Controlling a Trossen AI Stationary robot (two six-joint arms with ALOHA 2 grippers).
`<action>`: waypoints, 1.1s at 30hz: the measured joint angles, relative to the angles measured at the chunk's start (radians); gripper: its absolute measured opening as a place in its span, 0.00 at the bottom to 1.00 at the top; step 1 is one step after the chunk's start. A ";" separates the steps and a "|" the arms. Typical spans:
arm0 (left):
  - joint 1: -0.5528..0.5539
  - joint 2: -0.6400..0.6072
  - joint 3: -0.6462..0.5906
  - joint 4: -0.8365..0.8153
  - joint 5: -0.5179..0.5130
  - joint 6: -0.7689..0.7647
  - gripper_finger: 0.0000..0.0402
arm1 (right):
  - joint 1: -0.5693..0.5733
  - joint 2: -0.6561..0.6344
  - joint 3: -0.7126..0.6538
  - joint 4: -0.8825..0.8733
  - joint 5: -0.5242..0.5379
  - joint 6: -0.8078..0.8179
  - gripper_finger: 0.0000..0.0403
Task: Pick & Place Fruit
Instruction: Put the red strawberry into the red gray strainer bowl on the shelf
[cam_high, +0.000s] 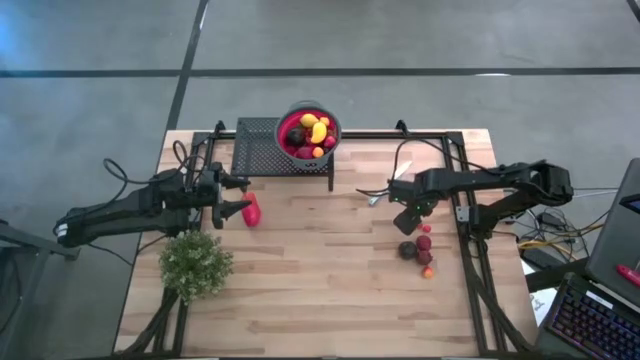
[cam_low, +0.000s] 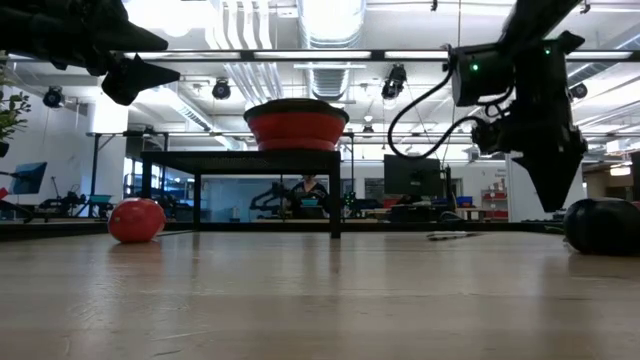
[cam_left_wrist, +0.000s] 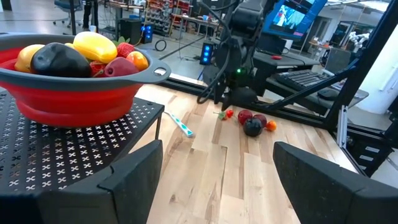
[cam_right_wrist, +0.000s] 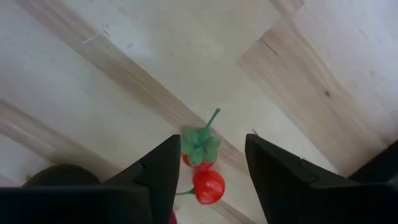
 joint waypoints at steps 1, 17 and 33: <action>0.000 0.000 0.000 0.000 0.000 0.000 0.78 | 0.000 0.000 -0.008 0.010 0.000 0.000 0.43; 0.000 0.000 0.000 0.000 0.000 0.000 0.78 | -0.010 0.001 -0.135 0.185 0.001 0.032 0.35; 0.000 0.000 0.000 0.000 0.000 0.000 0.78 | -0.011 0.001 -0.160 0.234 0.001 0.047 0.08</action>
